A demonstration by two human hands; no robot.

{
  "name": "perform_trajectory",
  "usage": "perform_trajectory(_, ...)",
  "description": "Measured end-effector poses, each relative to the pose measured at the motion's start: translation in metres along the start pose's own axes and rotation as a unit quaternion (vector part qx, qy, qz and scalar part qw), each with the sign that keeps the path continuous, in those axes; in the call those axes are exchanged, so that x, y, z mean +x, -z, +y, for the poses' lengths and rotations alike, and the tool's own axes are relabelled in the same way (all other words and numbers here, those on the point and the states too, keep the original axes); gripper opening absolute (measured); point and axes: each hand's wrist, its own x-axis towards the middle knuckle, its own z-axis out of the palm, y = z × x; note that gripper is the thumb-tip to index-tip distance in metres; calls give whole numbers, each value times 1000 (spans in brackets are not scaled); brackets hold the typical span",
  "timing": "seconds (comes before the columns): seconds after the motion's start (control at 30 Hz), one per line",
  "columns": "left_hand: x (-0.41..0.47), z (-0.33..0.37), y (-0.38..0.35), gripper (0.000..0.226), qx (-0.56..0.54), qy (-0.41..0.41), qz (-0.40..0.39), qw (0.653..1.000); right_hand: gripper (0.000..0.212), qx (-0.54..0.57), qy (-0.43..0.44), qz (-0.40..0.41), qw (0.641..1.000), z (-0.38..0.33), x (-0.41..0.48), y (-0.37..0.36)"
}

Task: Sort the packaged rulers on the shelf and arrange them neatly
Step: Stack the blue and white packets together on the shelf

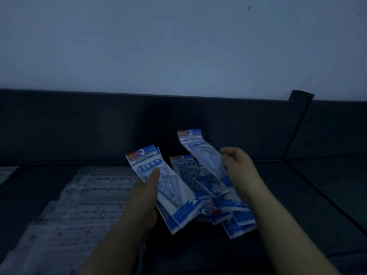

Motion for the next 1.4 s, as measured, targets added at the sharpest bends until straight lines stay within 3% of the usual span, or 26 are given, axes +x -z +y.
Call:
perform_trajectory(0.1,-2,-3,-8,21,-4,-18,-54,998,15,-85,43,-68,993,0,-32,-21)
perform_trajectory(0.2,-4,-5,-8,24,5,-34,-52,998,7,-151,86,-94,980,5,-43,-25)
perform_trajectory(0.27,-4,-3,-2,16,15,-24,-35,999,21,-264,109,-40,958,14,-34,-14)
perform_trajectory(0.3,-3,-3,2,12,19,-23,-24,999,39,-347,99,-27,932,18,-29,-8)
perform_trajectory(0.37,-2,0,8,8,24,-28,-14,999,72,-452,55,-66,888,25,-26,-2)
perform_trajectory(0.4,-3,1,9,7,24,-32,-17,999,77,-469,38,-96,877,31,-26,-3)
perform_trajectory(0.43,-3,2,10,7,24,-33,-22,999,73,-470,43,-108,875,35,-27,-5)
perform_trajectory(0.53,-4,2,12,6,31,-23,-25,999,28,-414,112,-64,901,43,-28,-3)
perform_trajectory(0.57,-4,1,12,6,34,-15,-26,999,24,-382,125,-49,914,44,-27,-1)
perform_trajectory(0.67,-4,-3,14,7,48,4,-39,998,33,-292,155,-13,943,50,-22,12)
perform_trajectory(0.8,-3,-4,14,15,62,6,-57,996,22,-173,236,14,956,46,-29,18)
perform_trajectory(0.9,-5,-4,10,15,73,15,-58,996,31,-12,268,-30,963,32,-45,12)
perform_trajectory(1.0,-9,-3,4,22,69,25,-55,996,29,-63,300,-123,944,28,-55,3)
perform_trajectory(1.13,-6,4,4,38,52,47,-52,996,44,-176,313,-207,910,34,-59,-6)
perform_trajectory(1.27,-8,4,6,25,64,27,-61,996,54,-206,260,-278,902,28,-64,-6)
perform_trajectory(1.33,-8,3,9,14,83,7,-66,994,56,-197,214,-254,922,22,-62,1)
perform_trajectory(1.4,-7,3,12,10,82,-7,-51,995,37,-233,180,-160,942,21,-52,11)
